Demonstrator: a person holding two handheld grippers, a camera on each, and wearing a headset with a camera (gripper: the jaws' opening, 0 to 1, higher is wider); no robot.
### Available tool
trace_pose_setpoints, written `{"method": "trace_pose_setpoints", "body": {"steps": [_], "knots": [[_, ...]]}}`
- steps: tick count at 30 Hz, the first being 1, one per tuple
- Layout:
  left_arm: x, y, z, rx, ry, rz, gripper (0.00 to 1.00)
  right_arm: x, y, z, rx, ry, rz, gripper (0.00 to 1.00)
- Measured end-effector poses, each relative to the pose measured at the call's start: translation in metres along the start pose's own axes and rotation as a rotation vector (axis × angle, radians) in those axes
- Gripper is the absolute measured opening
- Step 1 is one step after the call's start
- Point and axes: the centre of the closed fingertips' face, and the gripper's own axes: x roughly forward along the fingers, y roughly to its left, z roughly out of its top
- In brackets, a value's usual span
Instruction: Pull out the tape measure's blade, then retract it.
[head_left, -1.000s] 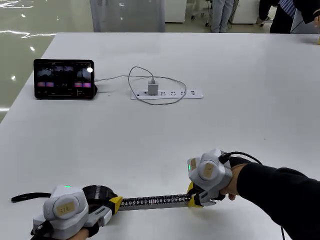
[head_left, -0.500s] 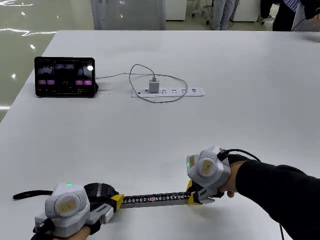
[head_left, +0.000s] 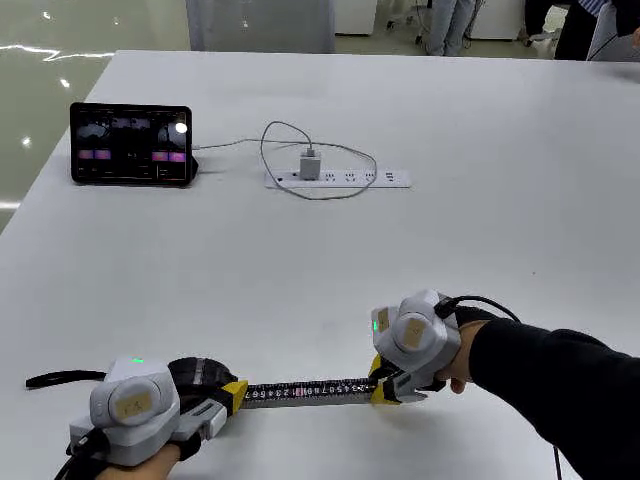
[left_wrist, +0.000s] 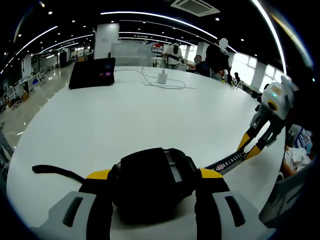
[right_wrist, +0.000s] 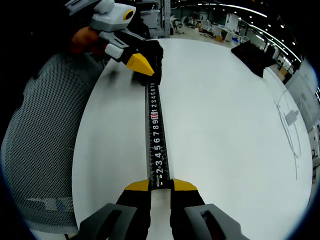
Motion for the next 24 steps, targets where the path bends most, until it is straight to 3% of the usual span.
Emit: {"method": "trace_pose_setpoints", "body": {"steps": [24], "knots": [[-0.0002, -0.0006, -0.0002, -0.001, 0.013, 0.000, 0.62, 0.0035, 0.0001, 0.0076, 0.010, 0.001, 0.011, 0.11]]}}
